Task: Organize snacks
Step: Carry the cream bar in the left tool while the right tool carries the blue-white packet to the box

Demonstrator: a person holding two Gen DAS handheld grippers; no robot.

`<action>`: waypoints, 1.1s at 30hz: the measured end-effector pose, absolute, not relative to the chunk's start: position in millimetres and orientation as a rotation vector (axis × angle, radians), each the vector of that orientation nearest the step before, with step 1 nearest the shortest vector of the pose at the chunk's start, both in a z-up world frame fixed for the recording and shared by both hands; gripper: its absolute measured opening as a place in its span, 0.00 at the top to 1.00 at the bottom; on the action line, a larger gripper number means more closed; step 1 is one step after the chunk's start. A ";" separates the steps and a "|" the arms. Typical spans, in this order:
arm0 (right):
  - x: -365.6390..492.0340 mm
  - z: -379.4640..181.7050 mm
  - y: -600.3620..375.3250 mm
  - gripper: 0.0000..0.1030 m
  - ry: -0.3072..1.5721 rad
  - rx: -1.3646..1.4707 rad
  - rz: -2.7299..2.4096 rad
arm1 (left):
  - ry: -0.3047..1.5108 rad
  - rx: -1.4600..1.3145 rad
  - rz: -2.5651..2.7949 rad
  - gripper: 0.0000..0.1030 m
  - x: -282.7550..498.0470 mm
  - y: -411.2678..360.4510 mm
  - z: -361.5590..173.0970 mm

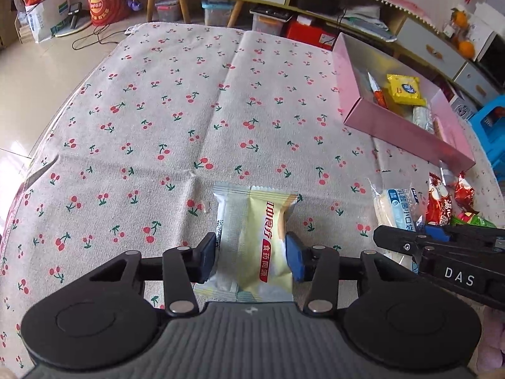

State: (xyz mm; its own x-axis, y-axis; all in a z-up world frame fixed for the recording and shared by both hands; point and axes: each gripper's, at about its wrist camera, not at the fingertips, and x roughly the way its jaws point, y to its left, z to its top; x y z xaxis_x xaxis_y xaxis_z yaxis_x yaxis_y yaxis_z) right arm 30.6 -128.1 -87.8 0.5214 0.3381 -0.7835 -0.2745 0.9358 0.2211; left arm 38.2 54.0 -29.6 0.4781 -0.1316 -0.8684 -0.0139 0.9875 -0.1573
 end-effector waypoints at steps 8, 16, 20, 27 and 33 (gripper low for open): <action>33.3 -81.7 -135.4 0.75 0.974 0.166 0.378 | 1.056 -0.190 -0.080 0.59 42.8 56.8 -23.4; 38.4 -65.4 -152.4 0.75 0.962 0.271 0.373 | 1.033 -0.241 -0.104 0.59 49.3 53.8 -13.8; 42.2 -57.9 -163.5 0.75 0.951 0.311 0.358 | 1.021 -0.250 -0.116 0.59 54.8 46.9 -8.7; 53.4 -44.7 -185.4 0.75 0.917 0.368 0.328 | 1.007 -0.265 -0.130 0.59 66.9 27.7 -2.6; 64.3 -36.3 -203.5 0.75 0.889 0.413 0.296 | 0.992 -0.271 -0.144 0.59 78.5 8.1 2.3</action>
State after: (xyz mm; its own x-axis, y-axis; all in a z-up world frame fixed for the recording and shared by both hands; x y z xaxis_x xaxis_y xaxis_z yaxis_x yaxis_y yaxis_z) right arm 64.3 -203.5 -36.3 0.5977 0.4152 -0.6859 -0.0790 0.8818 0.4650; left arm 78.5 8.1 2.3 0.5410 -0.2421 -0.8055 -0.0032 0.9571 -0.2898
